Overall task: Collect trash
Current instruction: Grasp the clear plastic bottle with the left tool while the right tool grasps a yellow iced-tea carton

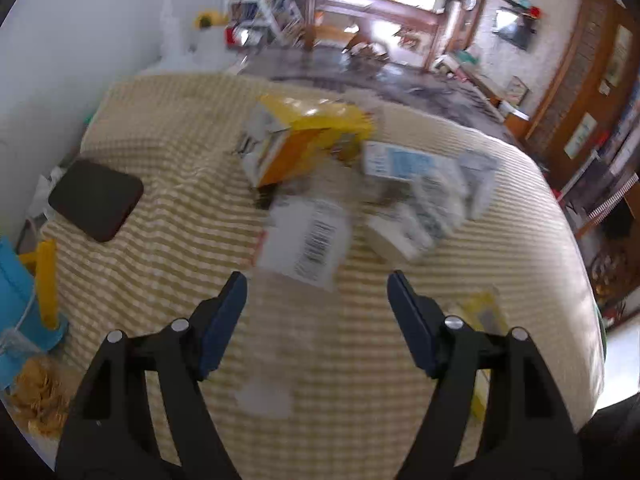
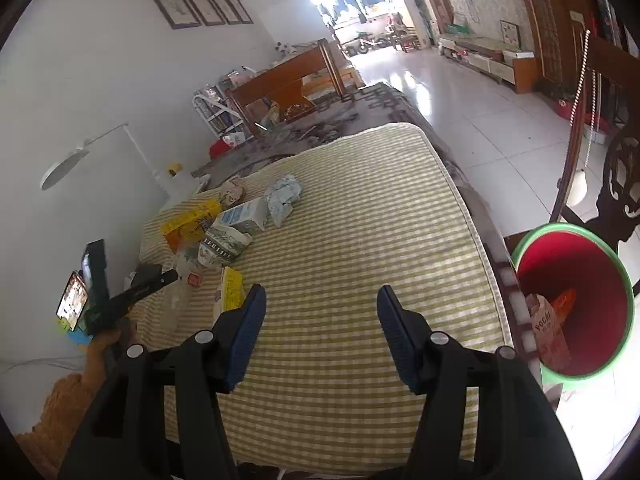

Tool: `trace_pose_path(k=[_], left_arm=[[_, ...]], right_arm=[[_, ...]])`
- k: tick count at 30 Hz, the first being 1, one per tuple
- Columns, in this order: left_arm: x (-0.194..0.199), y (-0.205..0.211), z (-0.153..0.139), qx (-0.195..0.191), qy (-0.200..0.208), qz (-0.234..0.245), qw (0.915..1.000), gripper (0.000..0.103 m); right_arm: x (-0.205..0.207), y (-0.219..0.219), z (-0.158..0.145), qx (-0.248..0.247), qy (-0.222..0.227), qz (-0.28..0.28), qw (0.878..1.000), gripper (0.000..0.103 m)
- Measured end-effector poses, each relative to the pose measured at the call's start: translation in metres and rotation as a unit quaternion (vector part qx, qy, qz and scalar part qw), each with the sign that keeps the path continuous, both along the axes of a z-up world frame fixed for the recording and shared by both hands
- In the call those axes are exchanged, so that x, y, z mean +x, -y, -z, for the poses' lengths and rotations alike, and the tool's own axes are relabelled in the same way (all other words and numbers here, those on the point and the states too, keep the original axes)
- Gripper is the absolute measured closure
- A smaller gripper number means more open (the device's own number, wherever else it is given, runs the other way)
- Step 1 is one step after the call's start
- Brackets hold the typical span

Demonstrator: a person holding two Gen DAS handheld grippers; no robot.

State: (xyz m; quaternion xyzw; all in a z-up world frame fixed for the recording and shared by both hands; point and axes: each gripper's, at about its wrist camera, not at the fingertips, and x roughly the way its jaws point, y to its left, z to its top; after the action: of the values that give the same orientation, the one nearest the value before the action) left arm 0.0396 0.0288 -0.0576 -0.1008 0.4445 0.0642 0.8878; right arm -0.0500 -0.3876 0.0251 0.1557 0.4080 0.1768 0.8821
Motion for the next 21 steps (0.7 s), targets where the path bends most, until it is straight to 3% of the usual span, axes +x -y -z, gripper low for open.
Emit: trace_pose_path(k=[5,6,9,13,19,21], left_arm=[[0.026,-0.017,0.028,-0.035,-0.039,-0.017,0.9985,0.035],[0.028,-0.02,0.032,-0.045,-0.042,-0.015,0.998,0.047],[0.026,-0.02,0.033,-0.054,-0.039,-0.009,0.9977,0.051],[-0.004,-0.016,0.025,-0.053,-0.024,0.002,0.9983,0.053],[-0.064,-0.023,-0.004,-0.07,0.032,-0.012,0.997,0.054],[-0.082,-0.026,-0.011,-0.073,0.051,-0.02,0.9958,0.053]], right_arm=[[0.003,-0.006,0.003,-0.02,-0.007,-0.004,1.0,0.047],[0.004,-0.006,0.003,-0.022,-0.008,-0.004,1.0,0.047],[0.007,-0.008,0.006,-0.029,-0.015,-0.004,0.999,0.047],[0.011,-0.014,0.01,-0.052,-0.029,-0.007,0.998,0.047],[0.029,-0.047,0.014,-0.093,-0.038,-0.028,0.995,0.045],[0.041,-0.068,0.016,-0.077,-0.045,-0.045,0.995,0.045]])
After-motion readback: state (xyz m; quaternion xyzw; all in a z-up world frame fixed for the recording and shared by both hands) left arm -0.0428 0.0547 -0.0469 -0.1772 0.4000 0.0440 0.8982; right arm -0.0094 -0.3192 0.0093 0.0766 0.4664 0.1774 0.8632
